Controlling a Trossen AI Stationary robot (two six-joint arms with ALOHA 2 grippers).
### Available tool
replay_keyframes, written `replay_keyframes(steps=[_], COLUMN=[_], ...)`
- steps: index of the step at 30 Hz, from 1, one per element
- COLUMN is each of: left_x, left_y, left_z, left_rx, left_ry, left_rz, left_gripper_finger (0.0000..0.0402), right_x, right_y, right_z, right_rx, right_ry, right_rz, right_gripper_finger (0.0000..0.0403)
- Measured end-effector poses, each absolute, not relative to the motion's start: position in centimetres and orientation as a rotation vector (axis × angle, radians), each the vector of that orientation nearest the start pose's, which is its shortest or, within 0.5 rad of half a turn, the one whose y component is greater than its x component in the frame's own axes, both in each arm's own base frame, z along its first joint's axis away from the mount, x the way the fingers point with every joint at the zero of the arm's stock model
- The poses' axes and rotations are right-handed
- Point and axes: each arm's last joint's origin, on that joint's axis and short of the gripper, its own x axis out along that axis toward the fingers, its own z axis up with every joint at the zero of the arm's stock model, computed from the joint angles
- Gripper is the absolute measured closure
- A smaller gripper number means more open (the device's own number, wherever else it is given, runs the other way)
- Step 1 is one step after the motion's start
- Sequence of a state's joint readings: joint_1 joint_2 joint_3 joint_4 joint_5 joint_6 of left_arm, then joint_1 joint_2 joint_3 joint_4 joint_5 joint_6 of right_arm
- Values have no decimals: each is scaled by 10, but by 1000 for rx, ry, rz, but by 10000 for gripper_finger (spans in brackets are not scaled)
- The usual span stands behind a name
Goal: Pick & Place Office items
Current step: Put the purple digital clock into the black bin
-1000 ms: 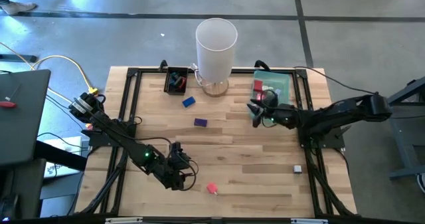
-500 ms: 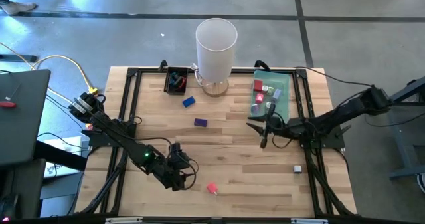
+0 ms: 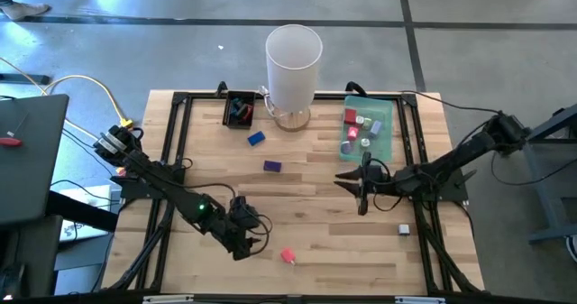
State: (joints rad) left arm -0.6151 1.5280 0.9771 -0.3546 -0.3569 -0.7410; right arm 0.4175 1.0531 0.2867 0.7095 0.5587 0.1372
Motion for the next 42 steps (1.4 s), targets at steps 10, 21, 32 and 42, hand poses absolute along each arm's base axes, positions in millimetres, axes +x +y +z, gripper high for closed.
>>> replay_keyframes(steps=[10,21,32,42], left_x=[273,288,293,302], left_y=[-144,-124,-80,-23], left_z=[212,205,195,193], left_rx=[-304,-319,-260,151], left_ry=[883,875,980,1076], left_rz=[61,132,305,79], left_gripper_finger=[108,108,108,108], right_x=[186,186,186,186], right_y=[66,66,66,66], right_z=[182,181,182,182], right_rx=[220,237,240,271], right_ry=[204,212,210,203], right_rz=[-178,-172,-174,-177], right_gripper_finger=[332,332,333,333])
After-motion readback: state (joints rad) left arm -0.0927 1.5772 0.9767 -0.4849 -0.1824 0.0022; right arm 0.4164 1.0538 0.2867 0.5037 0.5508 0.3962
